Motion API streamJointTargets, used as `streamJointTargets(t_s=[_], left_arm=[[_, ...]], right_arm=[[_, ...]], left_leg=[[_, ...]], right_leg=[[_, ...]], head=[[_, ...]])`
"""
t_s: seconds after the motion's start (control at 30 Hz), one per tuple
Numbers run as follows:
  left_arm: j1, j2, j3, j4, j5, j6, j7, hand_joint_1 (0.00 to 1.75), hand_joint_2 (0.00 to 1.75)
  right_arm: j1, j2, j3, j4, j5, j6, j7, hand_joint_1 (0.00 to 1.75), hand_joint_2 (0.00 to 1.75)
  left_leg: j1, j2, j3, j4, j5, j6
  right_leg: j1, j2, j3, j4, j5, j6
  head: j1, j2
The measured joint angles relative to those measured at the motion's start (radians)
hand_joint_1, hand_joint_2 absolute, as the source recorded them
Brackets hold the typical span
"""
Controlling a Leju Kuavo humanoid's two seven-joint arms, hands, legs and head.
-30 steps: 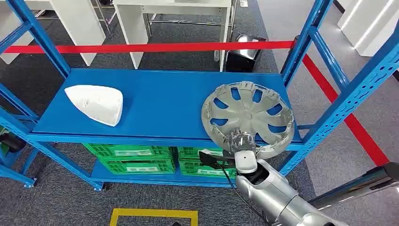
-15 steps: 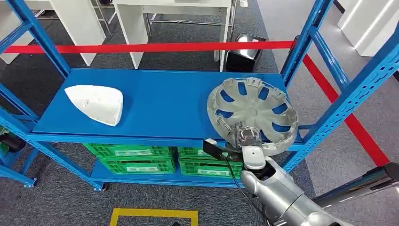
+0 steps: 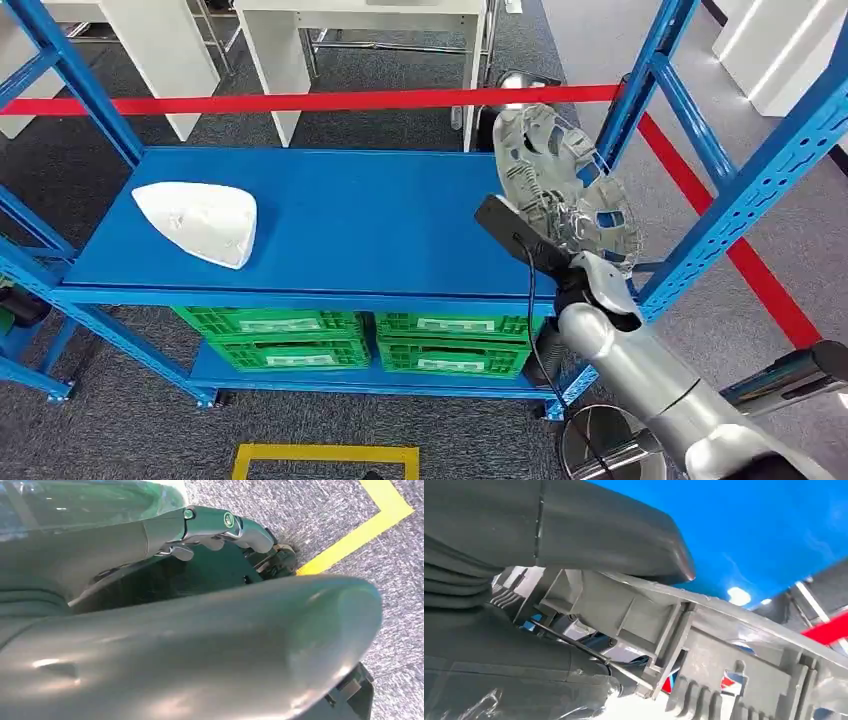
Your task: Take the parts from the cabinet and place them on the table.
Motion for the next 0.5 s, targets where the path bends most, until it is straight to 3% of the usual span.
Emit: streamJointTargets(t_s=[0.13, 0.17, 0.5], left_arm=[[0.003, 0.0, 0.005, 0.002, 0.005, 0.005, -0.005, 0.0, 0.0], [0.004, 0.0, 0.005, 0.003, 0.01, 0.005, -0.006, 0.0, 0.0], [0.008, 0.002, 0.006, 0.003, 0.02, 0.012, -0.024, 0.0, 0.0]], right_arm=[[-0.018, -0.052, -0.018, -0.061, -0.114, -0.055, -0.004, 1.75, 0.0], [-0.021, -0.065, -0.024, -0.079, -0.146, -0.068, -0.008, 1.75, 1.75], [-0.022, -0.137, -0.056, -0.229, -0.291, -0.146, -0.05, 1.75, 1.75]], left_leg=[[0.0, 0.0, -0.001, 0.0, 0.0, 0.0], [0.0, 0.0, -0.001, 0.0, 0.0, 0.0], [0.0, 0.002, -0.003, -0.003, 0.0, -0.001]], right_leg=[[0.0, 0.0, -0.002, 0.0, 0.0, 0.0], [0.0, 0.0, -0.002, 0.0, 0.0, 0.0], [0.0, 0.0, -0.005, 0.0, -0.001, -0.001]], head=[[0.0, 0.0], [0.0, 0.0], [0.0, 0.0]])
